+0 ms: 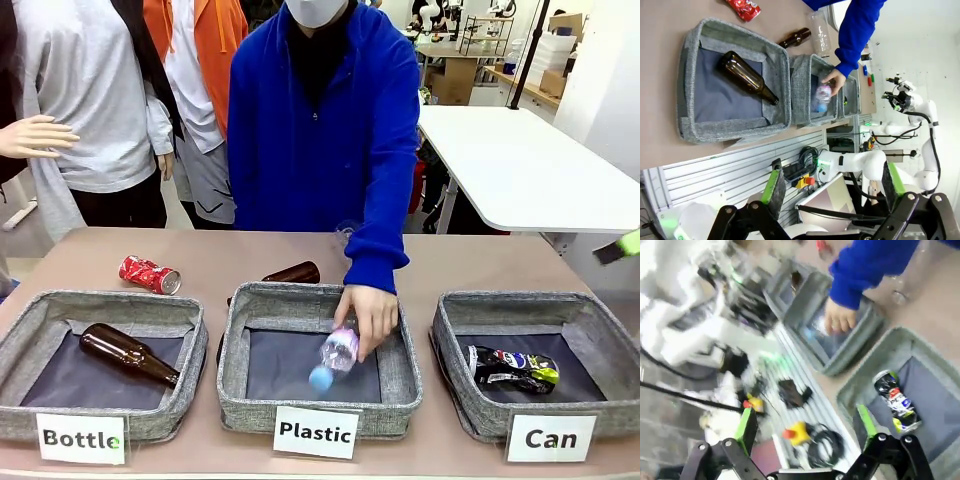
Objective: Sort the can waste into the basket.
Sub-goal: Pick up the can waste from the table and place it in the right Fabric basket.
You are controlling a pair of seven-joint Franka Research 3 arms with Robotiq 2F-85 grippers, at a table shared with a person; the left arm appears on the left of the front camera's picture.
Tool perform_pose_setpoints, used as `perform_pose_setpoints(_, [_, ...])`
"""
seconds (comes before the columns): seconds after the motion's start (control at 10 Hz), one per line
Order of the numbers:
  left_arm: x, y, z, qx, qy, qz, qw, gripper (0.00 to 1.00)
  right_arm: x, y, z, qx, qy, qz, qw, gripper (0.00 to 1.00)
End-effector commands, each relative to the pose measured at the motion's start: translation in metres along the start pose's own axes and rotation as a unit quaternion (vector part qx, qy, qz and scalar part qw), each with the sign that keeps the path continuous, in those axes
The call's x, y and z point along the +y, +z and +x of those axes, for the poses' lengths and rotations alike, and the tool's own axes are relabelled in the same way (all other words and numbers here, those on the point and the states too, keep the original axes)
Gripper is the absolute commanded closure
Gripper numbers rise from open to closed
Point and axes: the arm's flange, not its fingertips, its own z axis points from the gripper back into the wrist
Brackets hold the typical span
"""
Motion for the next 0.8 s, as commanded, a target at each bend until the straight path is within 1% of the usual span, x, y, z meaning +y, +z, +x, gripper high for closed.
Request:
perform_pose_setpoints(0.0, [-0.003,0.000,0.000,0.000,-0.001,-0.009,1.000,0.00,-0.022,0.024,-0.017,-0.459,-0.255,0.140,0.839,0.00])
perform_pose_setpoints(0.1, [-0.003,0.000,0.000,0.000,-0.001,-0.009,1.000,0.00,-0.034,0.029,-0.028,-0.489,-0.277,0.130,0.817,0.00])
perform_pose_setpoints(0.2, [-0.003,0.000,0.000,0.000,-0.001,-0.009,1.000,0.00,-0.014,0.018,-0.015,-0.056,-0.054,0.029,0.997,0.00])
perform_pose_setpoints(0.7, [-0.003,0.000,0.000,0.000,-0.001,-0.009,1.000,0.00,-0.014,0.018,-0.015,-0.056,-0.054,0.029,0.997,0.00])
